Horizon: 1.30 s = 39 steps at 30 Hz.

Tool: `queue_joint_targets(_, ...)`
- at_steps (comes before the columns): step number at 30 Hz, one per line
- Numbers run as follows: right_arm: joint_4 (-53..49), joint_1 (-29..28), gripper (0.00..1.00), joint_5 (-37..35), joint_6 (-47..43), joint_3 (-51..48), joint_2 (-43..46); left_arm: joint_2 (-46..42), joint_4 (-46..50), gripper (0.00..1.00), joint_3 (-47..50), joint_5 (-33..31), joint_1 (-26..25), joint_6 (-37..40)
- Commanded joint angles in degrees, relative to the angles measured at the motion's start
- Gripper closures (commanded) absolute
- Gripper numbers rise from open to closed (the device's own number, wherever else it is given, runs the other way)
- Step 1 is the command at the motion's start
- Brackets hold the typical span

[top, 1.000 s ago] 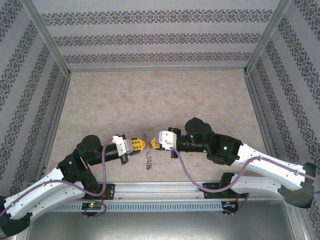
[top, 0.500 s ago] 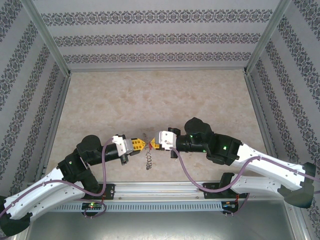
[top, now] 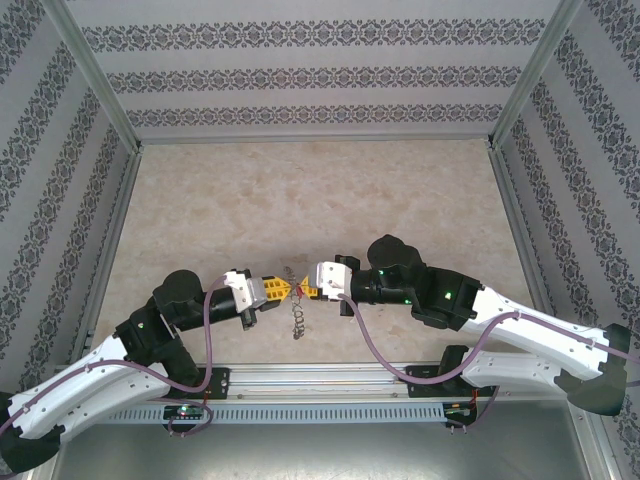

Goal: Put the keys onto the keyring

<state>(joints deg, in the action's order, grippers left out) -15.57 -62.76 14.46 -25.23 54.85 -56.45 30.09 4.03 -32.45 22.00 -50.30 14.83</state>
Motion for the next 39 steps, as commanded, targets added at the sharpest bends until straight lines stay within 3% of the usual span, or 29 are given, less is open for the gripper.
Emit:
queue_joint_targets(1,2.1,0.2,1.00,0.4,1.0,0.1,-0.3,-0.9,-2.7,1.00,0.1,0.3,-0.9,0.6)
queue_joint_targets(39,1.1,-0.1,1.00,2.0,-1.0,3.1,-1.9,0.5,-1.7,1.00,-1.0,-0.4,-0.9,1.4)
